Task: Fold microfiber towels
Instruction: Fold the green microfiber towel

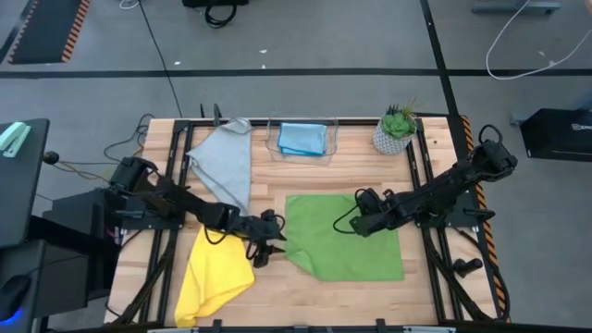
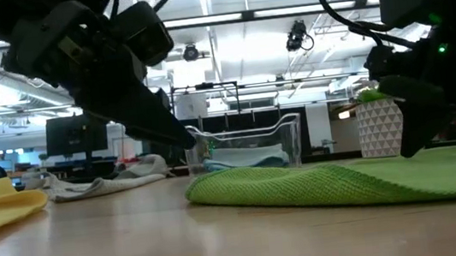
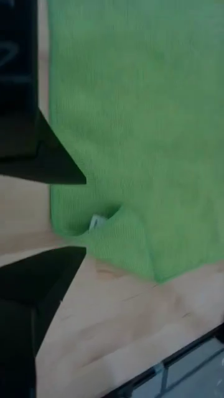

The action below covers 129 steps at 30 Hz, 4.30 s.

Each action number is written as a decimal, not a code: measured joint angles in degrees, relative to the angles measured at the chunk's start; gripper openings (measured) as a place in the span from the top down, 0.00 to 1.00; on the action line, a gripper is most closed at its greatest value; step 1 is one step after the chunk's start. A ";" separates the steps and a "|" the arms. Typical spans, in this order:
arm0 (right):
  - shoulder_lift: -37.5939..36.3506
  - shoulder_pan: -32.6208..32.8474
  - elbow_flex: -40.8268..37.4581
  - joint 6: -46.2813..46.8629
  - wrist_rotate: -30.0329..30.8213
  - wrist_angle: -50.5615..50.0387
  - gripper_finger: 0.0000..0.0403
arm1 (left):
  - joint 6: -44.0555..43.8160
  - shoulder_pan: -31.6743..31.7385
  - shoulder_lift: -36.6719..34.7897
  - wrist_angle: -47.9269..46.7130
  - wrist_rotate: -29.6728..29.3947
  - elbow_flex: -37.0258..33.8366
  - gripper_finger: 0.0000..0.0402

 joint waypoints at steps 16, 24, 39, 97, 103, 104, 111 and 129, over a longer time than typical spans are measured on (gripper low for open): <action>-0.04 0.00 0.06 -1.98 0.31 1.71 0.99 | -1.14 1.65 5.50 7.07 6.29 0.04 0.50; -0.04 0.00 0.08 -2.38 0.38 2.20 0.99 | -2.49 1.94 9.50 7.88 6.42 2.48 0.52; -0.07 0.02 0.08 -3.84 0.38 2.93 0.99 | 3.93 1.18 14.43 -6.02 11.96 15.29 0.50; 14.91 44.06 21.13 1.10 -20.93 -11.57 0.68 | -1.23 -3.26 6.04 -16.14 4.51 14.91 0.99; 13.57 44.04 21.15 0.55 -20.49 -13.74 0.68 | -1.23 -3.23 6.04 -16.16 4.51 14.91 0.98; 13.57 44.05 21.15 0.25 -20.16 -14.48 0.68 | -1.23 -3.23 6.06 -16.17 4.51 14.93 0.99; 15.85 44.04 21.15 -4.58 -19.55 -14.23 0.68 | -1.23 -3.23 6.06 -16.17 4.51 14.91 0.98; 15.52 42.93 21.83 -1.62 -18.18 -15.05 0.96 | -2.12 -6.90 1.80 -19.52 -1.89 14.93 0.99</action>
